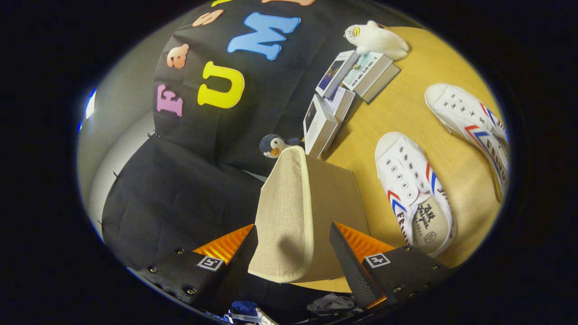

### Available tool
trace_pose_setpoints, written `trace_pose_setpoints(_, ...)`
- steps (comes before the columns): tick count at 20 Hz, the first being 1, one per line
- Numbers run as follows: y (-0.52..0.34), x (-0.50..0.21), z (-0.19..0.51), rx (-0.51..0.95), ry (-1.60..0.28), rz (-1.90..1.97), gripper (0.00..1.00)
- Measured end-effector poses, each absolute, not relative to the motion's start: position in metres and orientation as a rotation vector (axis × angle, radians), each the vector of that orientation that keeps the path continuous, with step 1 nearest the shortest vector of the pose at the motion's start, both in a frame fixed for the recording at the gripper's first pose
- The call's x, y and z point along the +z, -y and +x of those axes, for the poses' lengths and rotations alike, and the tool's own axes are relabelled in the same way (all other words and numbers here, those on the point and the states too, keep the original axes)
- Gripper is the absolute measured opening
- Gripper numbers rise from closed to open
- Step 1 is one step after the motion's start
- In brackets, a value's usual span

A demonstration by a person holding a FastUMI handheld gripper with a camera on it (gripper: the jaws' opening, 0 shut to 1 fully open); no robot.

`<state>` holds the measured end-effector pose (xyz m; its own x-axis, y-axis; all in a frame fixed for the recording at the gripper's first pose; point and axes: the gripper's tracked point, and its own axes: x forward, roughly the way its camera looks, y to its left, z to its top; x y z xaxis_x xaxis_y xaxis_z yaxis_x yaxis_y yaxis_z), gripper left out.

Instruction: Open the storage box then place both shoes into the box .Put the left shoe in first, then the right shoe, with the right side of both shoes facing outward in a uniform manner.

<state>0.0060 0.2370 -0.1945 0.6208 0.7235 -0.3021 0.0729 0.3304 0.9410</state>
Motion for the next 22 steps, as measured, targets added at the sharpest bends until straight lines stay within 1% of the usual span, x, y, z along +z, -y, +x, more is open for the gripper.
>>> trace_pose_setpoints(2, -0.240, -0.193, 0.001, 0.515, -0.854, 1.218, 0.92)
trace_pose_setpoints(4, -0.245, -0.194, -0.001, 0.523, -0.873, 1.214, 0.91)
trace_pose_setpoints(7, -0.247, -0.196, 0.000, 0.523, -0.911, 1.219, 0.49)
trace_pose_setpoints(9, -0.245, -0.193, -0.004, 0.545, -0.930, 1.200, 0.48)
trace_pose_setpoints(10, -0.239, -0.192, 0.006, 0.485, -0.890, 1.206, 0.28)
trace_pose_setpoints(11, -0.231, -0.188, 0.003, 0.497, -0.895, 1.221, 0.08)
trace_pose_setpoints(14, -0.239, -0.176, -0.005, 0.593, -0.932, 1.171, 0.07)
trace_pose_setpoints(22, -0.255, -0.107, 0.010, 0.723, -0.864, 1.123, 0.07)
